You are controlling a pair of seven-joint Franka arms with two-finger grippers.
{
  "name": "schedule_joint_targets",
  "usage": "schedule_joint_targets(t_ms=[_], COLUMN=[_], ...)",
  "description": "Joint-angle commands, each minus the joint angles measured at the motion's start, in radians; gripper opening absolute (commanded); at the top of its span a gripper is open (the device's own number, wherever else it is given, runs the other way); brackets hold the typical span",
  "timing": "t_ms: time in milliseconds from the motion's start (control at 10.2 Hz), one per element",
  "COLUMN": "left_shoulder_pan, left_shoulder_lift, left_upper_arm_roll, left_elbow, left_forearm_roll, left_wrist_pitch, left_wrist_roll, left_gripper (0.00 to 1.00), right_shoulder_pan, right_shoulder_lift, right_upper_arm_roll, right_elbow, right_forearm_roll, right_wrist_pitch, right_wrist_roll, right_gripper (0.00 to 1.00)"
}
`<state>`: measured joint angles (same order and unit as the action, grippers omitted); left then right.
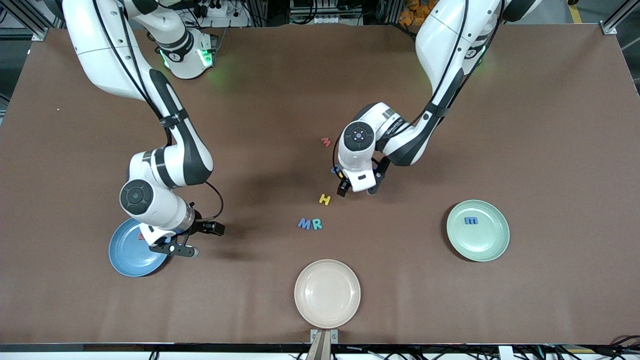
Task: Sort uppercase to blue plate, lowercase to green plate
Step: 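Move the left gripper from the green plate to the yellow h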
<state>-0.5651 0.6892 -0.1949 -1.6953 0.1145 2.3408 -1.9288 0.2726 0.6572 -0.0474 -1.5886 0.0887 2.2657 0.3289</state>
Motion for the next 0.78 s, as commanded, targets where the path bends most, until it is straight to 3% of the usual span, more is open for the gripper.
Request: schedule_joint_targets(t_ms=[0,685], left_shoulder_pan=[-0.004,-0.009], left_shoulder_lift=[0.026,0.056], left_upper_arm_roll=[0.002,-0.021], left_elbow=[0.022,0.019], left_forearm_roll=[0.004,0.014], left_wrist_pitch=[0.031,0.055], left_wrist_roll=[-0.077,-0.274], left_gripper=[1.0,1.0], right_shoulder_pan=[-0.026,-0.021], right_shoulder_lift=[-0.001,-0.002], right_upper_arm_roll=[0.006,0.008], right_elbow=[0.018,0.018], right_forearm_roll=[0.016,0.014], right_wrist_pitch=[-0.055,-0.072], right_wrist_roll=[-0.018,-0.018], right_gripper=[1.0,1.0])
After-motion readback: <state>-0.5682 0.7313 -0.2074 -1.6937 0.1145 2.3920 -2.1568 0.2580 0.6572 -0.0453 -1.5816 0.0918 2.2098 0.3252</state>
